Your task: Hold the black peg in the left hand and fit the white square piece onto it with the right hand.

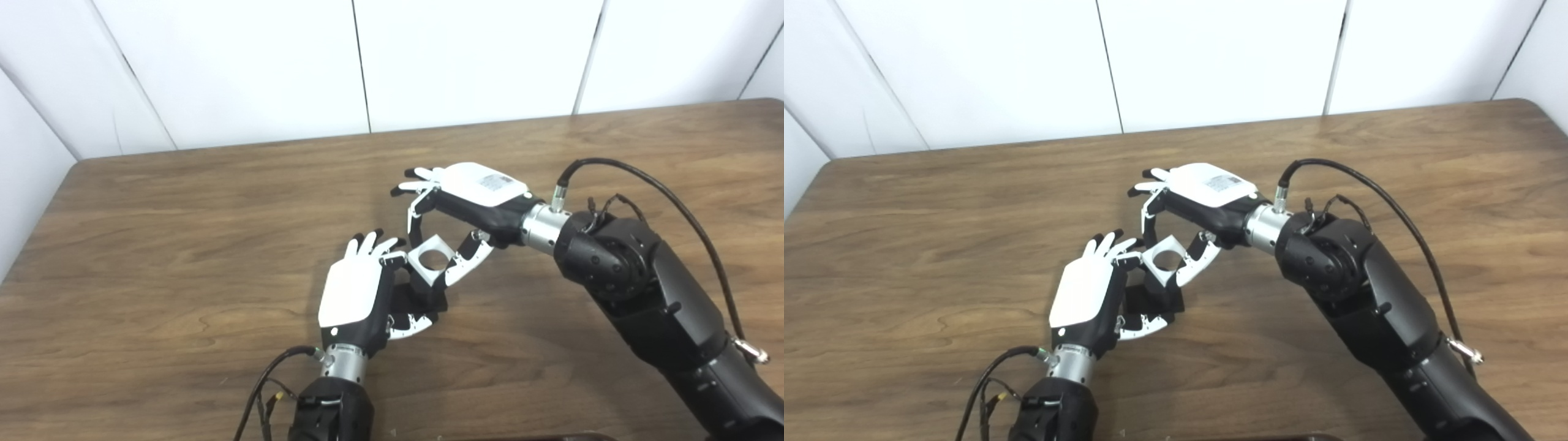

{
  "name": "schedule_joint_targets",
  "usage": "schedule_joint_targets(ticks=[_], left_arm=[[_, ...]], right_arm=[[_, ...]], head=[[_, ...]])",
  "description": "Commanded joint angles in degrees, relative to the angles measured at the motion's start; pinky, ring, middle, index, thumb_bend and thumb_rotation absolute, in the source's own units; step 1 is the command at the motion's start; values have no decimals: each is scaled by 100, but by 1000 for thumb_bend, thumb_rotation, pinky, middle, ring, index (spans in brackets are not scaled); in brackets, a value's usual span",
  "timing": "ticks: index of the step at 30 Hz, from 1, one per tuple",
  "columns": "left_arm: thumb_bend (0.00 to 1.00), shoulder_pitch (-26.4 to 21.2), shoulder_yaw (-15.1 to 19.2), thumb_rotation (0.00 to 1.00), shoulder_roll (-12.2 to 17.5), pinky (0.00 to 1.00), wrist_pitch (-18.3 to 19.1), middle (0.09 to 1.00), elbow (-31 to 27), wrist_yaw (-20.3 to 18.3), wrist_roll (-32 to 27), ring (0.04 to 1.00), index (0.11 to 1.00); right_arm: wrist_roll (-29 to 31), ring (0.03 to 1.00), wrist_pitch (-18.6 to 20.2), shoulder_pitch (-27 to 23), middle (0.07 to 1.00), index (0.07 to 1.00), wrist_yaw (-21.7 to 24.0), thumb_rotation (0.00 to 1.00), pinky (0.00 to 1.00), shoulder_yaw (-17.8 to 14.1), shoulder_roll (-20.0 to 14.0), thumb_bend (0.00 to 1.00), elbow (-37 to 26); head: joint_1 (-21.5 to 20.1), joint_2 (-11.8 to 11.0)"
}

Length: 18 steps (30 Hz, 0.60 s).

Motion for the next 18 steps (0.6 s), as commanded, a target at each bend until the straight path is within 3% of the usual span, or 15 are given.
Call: schedule_joint_targets(ticks=[1, 18], left_arm=[[520, -56, 1, 85, 27, 999, 145, 855, 156, -117, 164, 967, 486], [520, -163, 45, 85, -22, 1000, 266, 860, 204, -253, 157, 968, 488]], right_arm=[[-5, 1000, -10, -107, 917, 488, -139, 142, 1000, -94, -34, 526, -81], [-64, 1000, 117, 20, 915, 488, -36, 143, 1000, -30, -59, 526, -186]], head=[[9, 29], [32, 96]])
